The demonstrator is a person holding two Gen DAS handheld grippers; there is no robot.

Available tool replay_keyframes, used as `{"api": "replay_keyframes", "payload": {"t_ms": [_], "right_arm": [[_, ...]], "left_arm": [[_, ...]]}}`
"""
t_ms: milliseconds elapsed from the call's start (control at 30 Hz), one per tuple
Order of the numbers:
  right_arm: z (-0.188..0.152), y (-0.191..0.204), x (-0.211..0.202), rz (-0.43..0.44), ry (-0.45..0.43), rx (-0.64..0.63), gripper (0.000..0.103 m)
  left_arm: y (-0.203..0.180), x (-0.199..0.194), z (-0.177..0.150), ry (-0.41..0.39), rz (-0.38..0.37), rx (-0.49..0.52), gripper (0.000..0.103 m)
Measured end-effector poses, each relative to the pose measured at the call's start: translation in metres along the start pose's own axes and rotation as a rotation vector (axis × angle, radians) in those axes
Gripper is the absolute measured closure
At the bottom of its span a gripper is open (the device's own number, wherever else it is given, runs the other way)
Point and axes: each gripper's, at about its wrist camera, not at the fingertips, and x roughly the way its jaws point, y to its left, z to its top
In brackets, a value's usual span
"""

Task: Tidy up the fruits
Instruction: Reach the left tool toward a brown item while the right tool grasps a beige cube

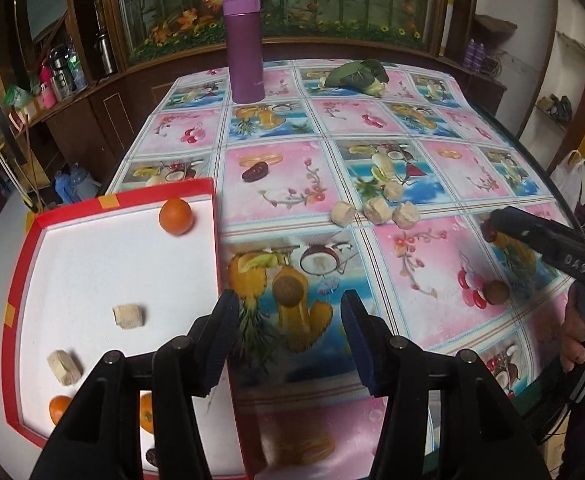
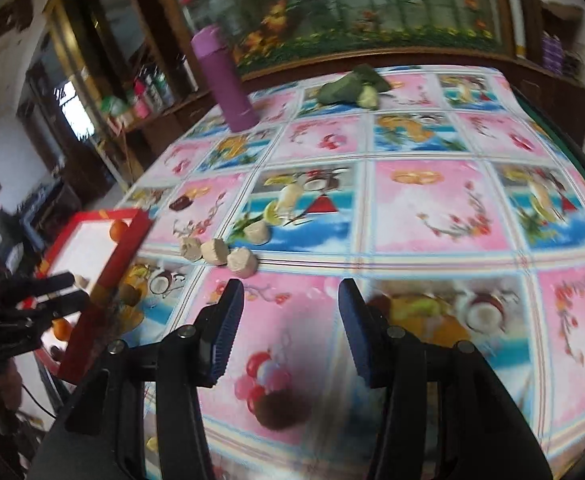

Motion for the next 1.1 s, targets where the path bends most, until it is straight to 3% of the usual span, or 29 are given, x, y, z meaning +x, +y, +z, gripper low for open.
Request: {"api": "replay_keyframes", "payload": {"t_ms": [167,400,500,667,800,1100], "right_arm": [[0.007,0.025,0.039,0.000,0.117,-0.082,0.052],[0.016,0.048,0.063,-0.051,0.142,-0.168,0.052],[0.020,0.049,0.074,-0.086,0.161,-0.183,0.062],[0.022,0.050,0.083,-0.080,0.169,-0.192,0.066],[0.021,0.051,0.084,-0.103,0.153,-0.215,0.077],[0.034,0.015,0.068,-0.061,0.107,-0.054,0.077]], "left_arm": [[0.005,0.006,0.006,0.014,0.024,-0.005,0.050],[0.009,0.014,0.001,0.041,0.028,-0.010,0.048],[0.007,0.015,-0.003,0.053,0.017,0.002,0.048],[0.005,0.020,-0.008,0.081,-0.007,0.004,0.048],[0.000,0.029,-0.005,0.091,-0.010,0.010,0.048],[-0.004,0.054,-0.001,0.136,0.012,0.016,0.048]]}}
